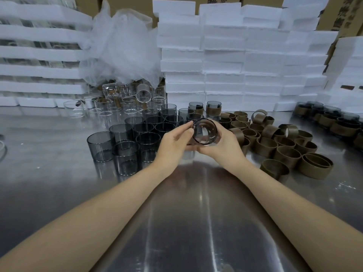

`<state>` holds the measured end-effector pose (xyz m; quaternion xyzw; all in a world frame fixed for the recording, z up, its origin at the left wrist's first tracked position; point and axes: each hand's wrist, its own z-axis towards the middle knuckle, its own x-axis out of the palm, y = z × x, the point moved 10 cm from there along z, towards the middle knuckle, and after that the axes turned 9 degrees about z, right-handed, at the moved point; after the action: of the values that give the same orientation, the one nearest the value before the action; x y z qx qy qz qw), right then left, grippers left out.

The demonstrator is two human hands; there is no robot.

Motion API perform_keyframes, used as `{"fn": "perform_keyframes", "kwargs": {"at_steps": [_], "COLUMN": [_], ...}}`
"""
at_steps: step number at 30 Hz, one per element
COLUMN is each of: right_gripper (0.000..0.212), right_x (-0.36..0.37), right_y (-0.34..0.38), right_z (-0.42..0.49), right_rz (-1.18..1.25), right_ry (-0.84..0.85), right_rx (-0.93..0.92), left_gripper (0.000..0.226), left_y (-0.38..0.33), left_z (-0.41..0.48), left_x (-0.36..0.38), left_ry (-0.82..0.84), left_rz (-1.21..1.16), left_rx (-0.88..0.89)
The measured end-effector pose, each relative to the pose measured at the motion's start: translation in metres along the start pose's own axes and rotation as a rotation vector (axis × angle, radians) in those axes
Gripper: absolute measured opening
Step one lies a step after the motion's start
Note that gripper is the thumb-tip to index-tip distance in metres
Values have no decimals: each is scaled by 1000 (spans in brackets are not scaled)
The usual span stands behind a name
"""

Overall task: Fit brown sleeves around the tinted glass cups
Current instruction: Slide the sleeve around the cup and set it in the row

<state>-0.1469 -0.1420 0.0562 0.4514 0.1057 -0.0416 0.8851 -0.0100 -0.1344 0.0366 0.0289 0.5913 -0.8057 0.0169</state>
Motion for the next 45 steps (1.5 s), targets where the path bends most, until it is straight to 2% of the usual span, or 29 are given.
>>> {"fn": "perform_keyframes", "kwargs": {"at_steps": [3, 5, 7, 12, 14, 16, 19, 26, 33, 35, 40, 43, 45], "right_gripper": [72, 73, 70, 74, 65, 62, 62, 65, 49, 46, 59, 57, 55], "right_x": [4, 6, 5, 5, 19, 45, 69, 70, 66, 65, 67, 66, 65], "right_y": [8, 10, 7, -7, -13, -14, -15, -29, -31, -31, -34, -36, -36], "right_z": [-2, -2, -5, -9, -10, -20, -35, -38, -35, -34, -38, -36, -36], "right_rz": [-157, -156, -41, 461, 682, 870, 990, 1036, 1067, 1051, 935, 949, 978], "right_ry": [17, 17, -11, -116, -10, 192, 370, 265, 154, 146, 193, 179, 156], "right_rx": [-73, -77, -20, 215, 367, 552, 726, 847, 840, 828, 878, 858, 840], "left_gripper": [35, 40, 42, 51, 59, 66, 64, 40, 22, 24, 55, 41, 52], "left_y": [2, 2, -3, -28, -31, -29, -27, -25, -28, -28, -23, -20, -19], "left_z": [0, 1, 1, -13, -17, -19, -18, -11, -10, -12, -10, -11, -10], "left_x": [-1, -5, -9, 8, 15, 20, 18, 10, 8, 8, 4, 16, 17], "left_ry": [15, -21, -49, 48, 80, 109, 86, 15, -8, -15, 3, 106, 109], "left_rz": [-67, -71, 2, 169, 177, 196, 212, 195, 181, 155, 114, 150, 218], "left_rx": [-23, -28, 27, 275, 309, 301, 309, 285, 298, 286, 212, 198, 238]}}
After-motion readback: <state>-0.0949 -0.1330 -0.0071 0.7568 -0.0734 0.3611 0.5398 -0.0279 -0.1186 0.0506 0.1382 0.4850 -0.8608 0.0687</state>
